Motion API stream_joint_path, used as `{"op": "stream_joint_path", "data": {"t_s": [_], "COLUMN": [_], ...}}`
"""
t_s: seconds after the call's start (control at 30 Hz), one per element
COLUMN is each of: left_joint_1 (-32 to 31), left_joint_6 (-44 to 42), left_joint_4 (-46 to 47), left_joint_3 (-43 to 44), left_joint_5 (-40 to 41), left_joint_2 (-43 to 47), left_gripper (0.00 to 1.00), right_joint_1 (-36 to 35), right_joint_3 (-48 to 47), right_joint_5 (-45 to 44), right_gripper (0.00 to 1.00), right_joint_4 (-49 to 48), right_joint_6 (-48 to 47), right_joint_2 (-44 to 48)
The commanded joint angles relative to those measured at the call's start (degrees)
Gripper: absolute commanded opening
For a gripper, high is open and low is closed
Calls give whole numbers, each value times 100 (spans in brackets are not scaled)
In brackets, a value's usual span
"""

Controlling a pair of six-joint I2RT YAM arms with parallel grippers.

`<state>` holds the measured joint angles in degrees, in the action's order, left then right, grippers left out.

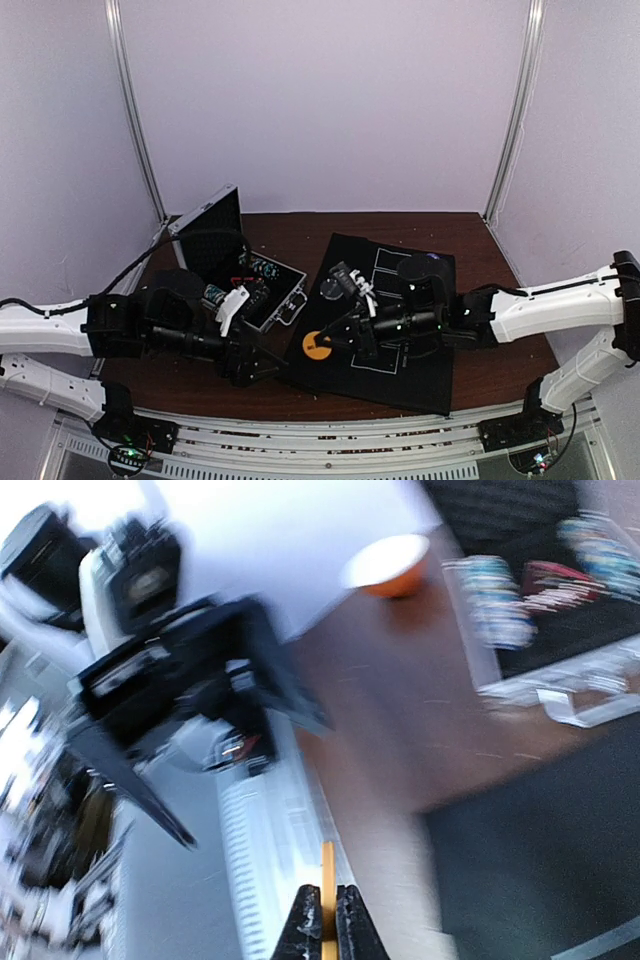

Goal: Distribute texas hold em gaming equipment
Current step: Place the big blind button in the big blind area.

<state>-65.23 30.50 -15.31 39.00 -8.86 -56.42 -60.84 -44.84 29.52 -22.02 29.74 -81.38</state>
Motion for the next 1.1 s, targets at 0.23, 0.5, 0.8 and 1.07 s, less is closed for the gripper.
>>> {"op": "stream_joint_path", "data": {"t_s": [0.23, 0.5, 0.8, 1.07], "left_joint_1": [1779, 2377, 2605, 2636], "left_joint_6": [-618, -948, -1103, -1200], "left_joint_4": [-1288, -1502, -1489, -1448], "left_joint_3": [405, 738, 819, 919], "left_joint_5": [780, 860, 906, 899], "left_joint_2": [-505, -712, -834, -937], "left_gripper": [98, 98, 98, 98], "right_joint_1": [2711, 3206, 3235, 3227], "right_joint_3": [1261, 1819, 1896, 1358], "right_joint_5": [-406, 293, 214, -1041], "right_gripper": [0, 0, 3, 37], "right_joint_4": [3372, 4154, 4177, 4950], "right_joint_6": [257, 57, 218, 284], "right_joint_2": [1483, 1525, 1315, 1404]}}
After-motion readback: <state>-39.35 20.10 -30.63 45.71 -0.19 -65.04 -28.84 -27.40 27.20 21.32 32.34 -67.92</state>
